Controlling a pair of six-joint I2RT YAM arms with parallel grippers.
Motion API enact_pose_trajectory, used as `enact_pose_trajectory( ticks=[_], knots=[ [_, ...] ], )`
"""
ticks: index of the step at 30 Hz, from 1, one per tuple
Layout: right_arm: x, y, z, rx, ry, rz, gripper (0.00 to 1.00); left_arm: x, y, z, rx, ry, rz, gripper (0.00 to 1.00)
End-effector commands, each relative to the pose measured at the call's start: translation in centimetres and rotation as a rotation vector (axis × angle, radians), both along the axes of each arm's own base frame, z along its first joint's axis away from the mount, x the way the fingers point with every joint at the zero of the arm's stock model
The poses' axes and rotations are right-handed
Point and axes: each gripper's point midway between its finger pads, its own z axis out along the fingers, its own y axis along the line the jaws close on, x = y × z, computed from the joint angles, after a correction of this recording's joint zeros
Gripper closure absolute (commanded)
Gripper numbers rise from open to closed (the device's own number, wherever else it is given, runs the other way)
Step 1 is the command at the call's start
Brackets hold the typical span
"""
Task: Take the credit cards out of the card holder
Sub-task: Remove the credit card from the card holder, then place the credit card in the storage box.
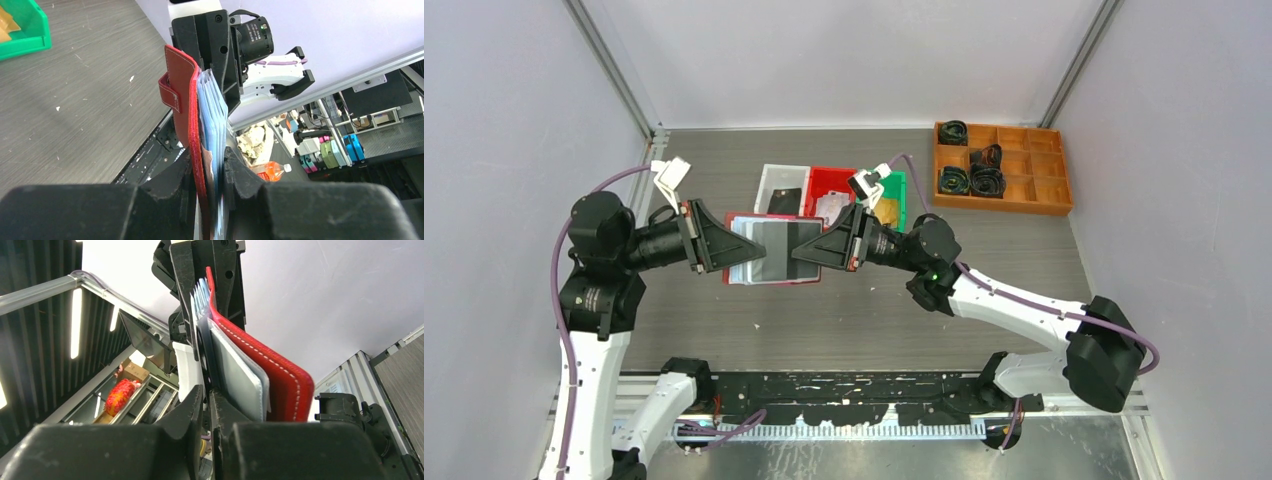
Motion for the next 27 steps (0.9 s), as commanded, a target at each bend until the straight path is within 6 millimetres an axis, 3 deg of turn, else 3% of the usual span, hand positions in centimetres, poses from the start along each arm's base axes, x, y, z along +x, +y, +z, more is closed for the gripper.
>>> enact_pose_trajectory(
  ticks=[1,4,10,15,20,27],
  knots=[
    [-0.7,-1.3,3.4,0.098,-0.080,-0.009,0.89,-1.2,0.0,1.6,-0.003,-0.083,-0.020,1.00],
    [-0.5,-2.1,3.4,0.101,-0.082,-0.032,0.99,-1.2,0.0,1.9,-0.011,-0.089,-0.028,1.00],
    [0.7,-4.7,2.8,0.095,-0.078,-0.096,0.99,-0.9,0.0,1.9,-0.004,-0.104,-0.023,1.00],
    [3.3,-7.9,1.8,0.024,-0.057,-0.198,0.99,-0.3,0.1,1.7,0.027,-0.133,-0.004,1.00],
    [8.6,-12.1,-0.7,-0.105,0.011,-0.375,0.99,0.2,0.4,1.3,0.069,-0.157,0.021,1.00],
    [17.5,-15.8,-9.8,-0.548,0.135,-0.610,0.99,-0.3,0.5,1.7,0.072,-0.191,0.022,1.00]
  ],
)
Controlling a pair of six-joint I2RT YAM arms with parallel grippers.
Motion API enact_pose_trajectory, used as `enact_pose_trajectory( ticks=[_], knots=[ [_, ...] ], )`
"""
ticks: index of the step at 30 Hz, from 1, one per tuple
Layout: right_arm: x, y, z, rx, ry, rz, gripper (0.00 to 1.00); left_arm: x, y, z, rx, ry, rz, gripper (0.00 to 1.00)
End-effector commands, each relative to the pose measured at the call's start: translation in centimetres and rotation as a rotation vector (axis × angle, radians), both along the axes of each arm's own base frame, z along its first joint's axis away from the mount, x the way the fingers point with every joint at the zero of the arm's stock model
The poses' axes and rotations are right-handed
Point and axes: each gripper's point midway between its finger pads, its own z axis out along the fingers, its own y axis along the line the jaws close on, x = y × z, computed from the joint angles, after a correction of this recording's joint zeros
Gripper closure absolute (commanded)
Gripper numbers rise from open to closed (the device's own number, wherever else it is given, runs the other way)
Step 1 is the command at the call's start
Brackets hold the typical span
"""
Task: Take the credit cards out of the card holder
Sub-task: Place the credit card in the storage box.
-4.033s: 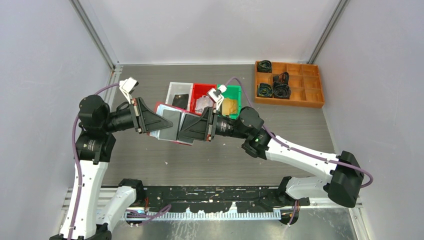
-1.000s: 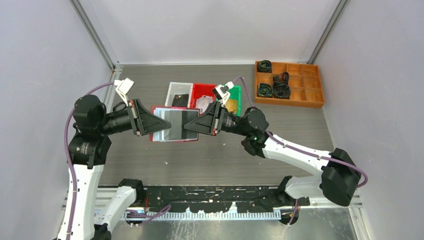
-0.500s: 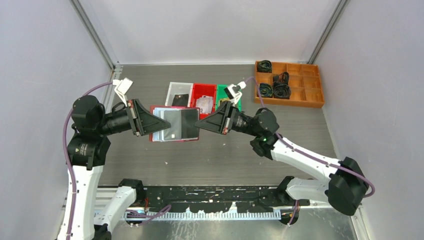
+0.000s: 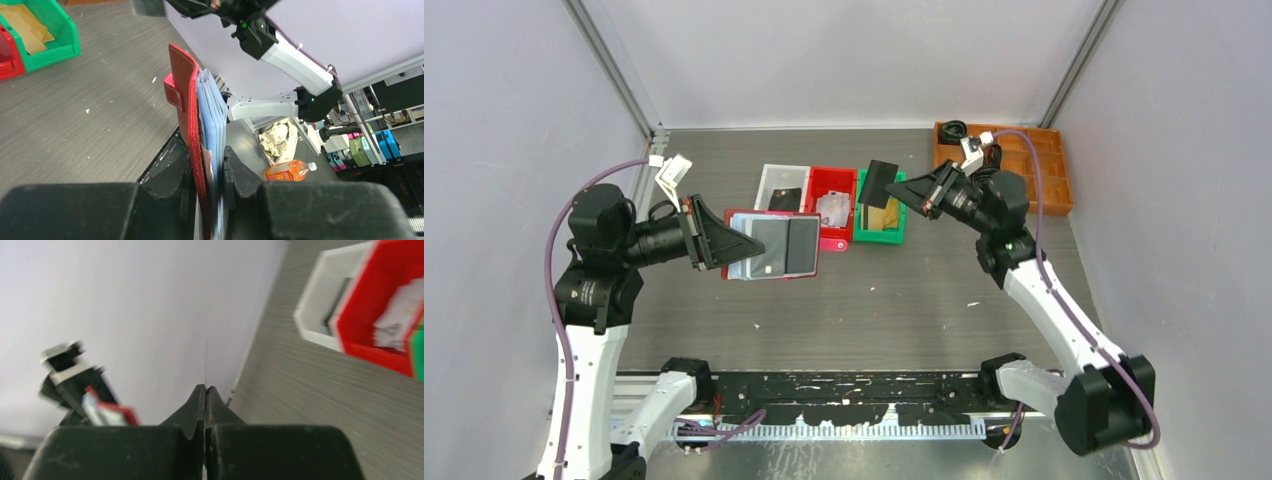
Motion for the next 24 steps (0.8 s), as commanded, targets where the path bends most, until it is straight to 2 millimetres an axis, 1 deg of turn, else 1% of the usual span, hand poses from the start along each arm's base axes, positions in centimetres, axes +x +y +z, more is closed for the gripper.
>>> enact_pose_trajectory(
  ticks=[1,4,7,10,13,16,17,20,24],
  knots=[
    [4.2,-1.7,-6.8,-0.318,0.134,-0.083,0.99,-1.0,0.2,2.0,0.003,-0.116,-0.004,1.00],
    [7.2,-2.5,-10.3,-0.468,0.178,-0.135,0.99,-1.4,0.1,2.3,0.001,-0.125,-0.012,1.00],
    [9.6,-2.9,-12.9,-0.559,0.219,-0.153,0.99,-1.6,0.1,2.6,-0.002,-0.134,-0.013,1.00],
    [11.5,-2.4,-14.2,-0.565,0.246,-0.149,0.99,-1.7,0.1,2.7,-0.003,-0.138,-0.015,1.00],
    [12.7,-1.2,-14.5,-0.497,0.258,-0.122,0.99,-1.9,0.1,2.8,-0.005,-0.140,-0.025,1.00],
    [13.2,0.7,-14.2,-0.428,0.263,-0.082,0.99,-2.1,0.1,2.8,-0.007,-0.144,-0.029,1.00],
    [13.5,1.5,-13.8,-0.413,0.240,-0.071,0.99,-2.1,0.1,2.8,-0.007,-0.142,-0.030,1.00],
    [13.9,4.7,-13.0,-0.411,0.208,-0.021,0.99,-2.1,0.1,2.7,-0.008,-0.140,-0.032,1.00],
    [15.2,9.5,-12.8,-0.414,0.192,0.033,0.99,-2.4,0.1,2.8,-0.011,-0.144,-0.037,1.00]
  ],
)
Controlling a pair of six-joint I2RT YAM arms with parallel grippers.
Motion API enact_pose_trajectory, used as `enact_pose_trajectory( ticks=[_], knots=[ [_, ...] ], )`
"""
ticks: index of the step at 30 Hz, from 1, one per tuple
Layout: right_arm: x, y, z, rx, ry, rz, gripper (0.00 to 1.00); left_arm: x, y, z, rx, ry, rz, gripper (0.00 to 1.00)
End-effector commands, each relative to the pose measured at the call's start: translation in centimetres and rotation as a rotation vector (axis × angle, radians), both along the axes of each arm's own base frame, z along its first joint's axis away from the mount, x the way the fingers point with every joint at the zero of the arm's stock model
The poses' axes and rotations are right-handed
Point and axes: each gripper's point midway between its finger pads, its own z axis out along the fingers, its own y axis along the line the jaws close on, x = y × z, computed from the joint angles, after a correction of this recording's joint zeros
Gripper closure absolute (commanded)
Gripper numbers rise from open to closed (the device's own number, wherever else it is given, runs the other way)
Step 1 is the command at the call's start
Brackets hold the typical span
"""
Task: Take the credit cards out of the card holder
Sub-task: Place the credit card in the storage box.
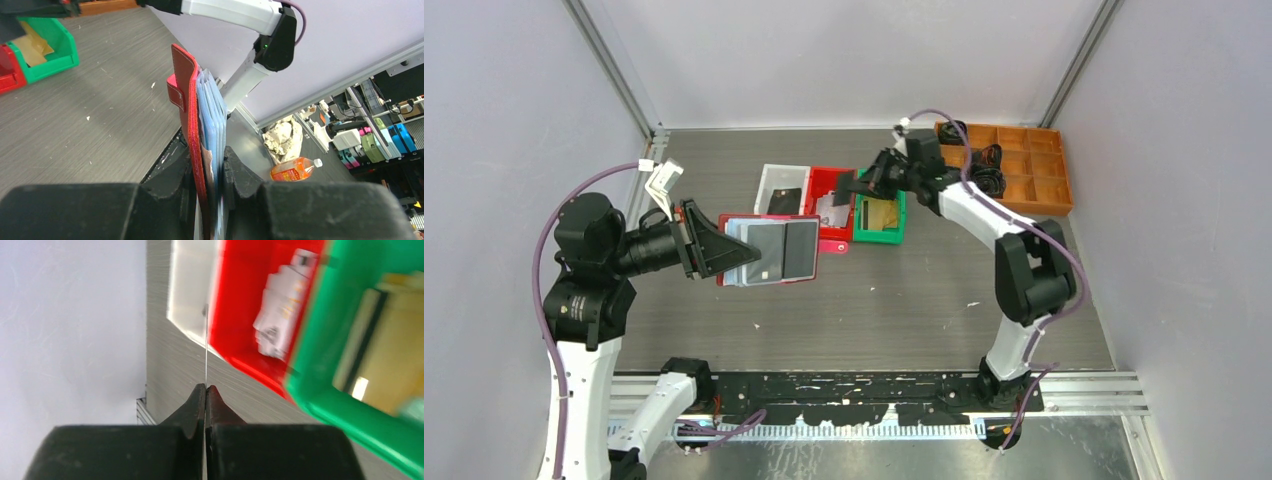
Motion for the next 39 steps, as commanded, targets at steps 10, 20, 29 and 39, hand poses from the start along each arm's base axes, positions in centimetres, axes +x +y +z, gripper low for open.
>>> enact_pose_trajectory(
  ticks=[10,20,29,39],
  knots=[
    [6.0,14.9,1.4,0.056,-0.102,0.113,0.99,-1.5,-0.1,2.3,-0.032,-0.097,-0.025,1.00],
    [9.1,18.1,-2.4,0.047,-0.091,0.078,0.99,-1.9,0.0,2.7,-0.034,-0.108,-0.023,1.00],
    [7.9,19.6,-5.2,-0.065,-0.092,0.106,0.94,-2.0,0.0,2.7,-0.030,-0.112,-0.023,1.00],
    [6.1,18.6,-5.0,-0.082,-0.084,0.121,0.67,-2.3,0.0,3.0,-0.036,-0.123,-0.030,1.00]
  ],
)
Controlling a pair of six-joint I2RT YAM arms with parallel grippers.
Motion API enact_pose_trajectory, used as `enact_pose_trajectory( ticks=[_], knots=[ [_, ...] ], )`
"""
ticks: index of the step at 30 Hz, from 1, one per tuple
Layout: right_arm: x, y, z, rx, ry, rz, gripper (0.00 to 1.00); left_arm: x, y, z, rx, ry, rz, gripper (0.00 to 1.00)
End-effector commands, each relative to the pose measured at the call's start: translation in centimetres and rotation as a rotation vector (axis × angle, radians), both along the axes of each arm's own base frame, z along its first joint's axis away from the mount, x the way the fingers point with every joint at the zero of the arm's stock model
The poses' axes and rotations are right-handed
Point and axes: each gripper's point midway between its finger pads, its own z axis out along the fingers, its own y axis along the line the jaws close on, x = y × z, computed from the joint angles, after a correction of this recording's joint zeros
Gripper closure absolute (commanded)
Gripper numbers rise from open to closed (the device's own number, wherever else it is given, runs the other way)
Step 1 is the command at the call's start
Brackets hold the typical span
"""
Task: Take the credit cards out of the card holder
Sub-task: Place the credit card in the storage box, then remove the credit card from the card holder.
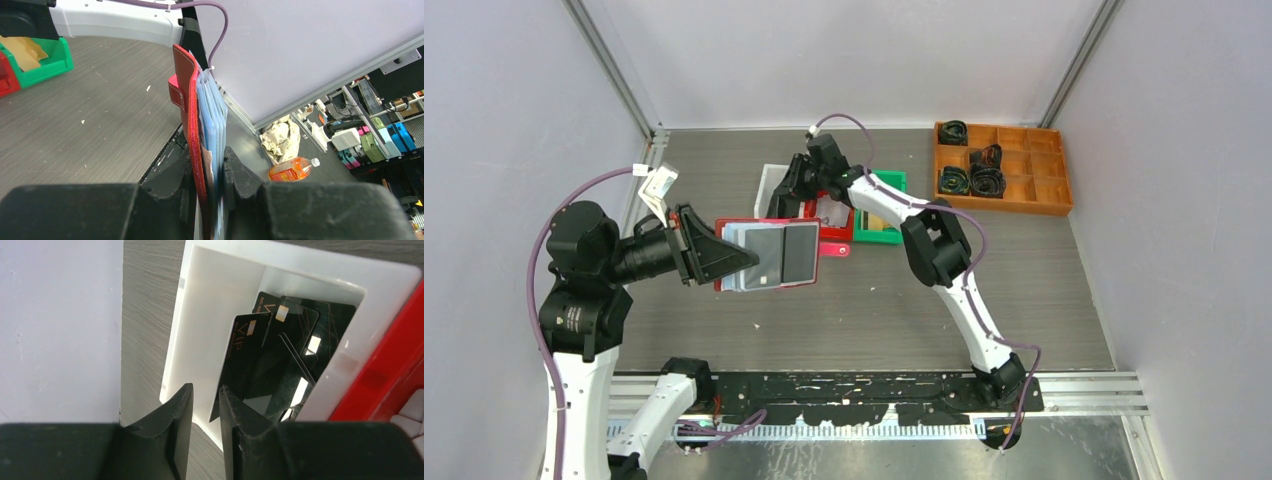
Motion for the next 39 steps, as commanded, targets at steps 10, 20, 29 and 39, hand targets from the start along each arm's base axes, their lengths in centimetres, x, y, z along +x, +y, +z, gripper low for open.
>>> enact_pose_trajectory(
  ticks=[10,20,29,39],
  knots=[
    [-3.0,-3.6,4.4,-0.076,-0.097,0.023,0.55,-1.3,-0.1,2.2,-0.019,-0.104,-0.032,1.00],
    [-9.3,-7.5,19.5,0.209,-0.258,0.066,0.20,-1.1,0.0,2.5,-0.024,-0.126,-0.014,1.00],
    [-17.8,-17.8,27.9,0.796,-0.307,-0.033,0.07,0.7,0.3,2.4,-0.044,-0.117,0.073,1.00],
    [-27.2,-19.5,32.0,0.986,-0.469,0.067,0.02,1.6,0.4,3.2,-0.068,-0.118,0.110,1.00]
  ],
)
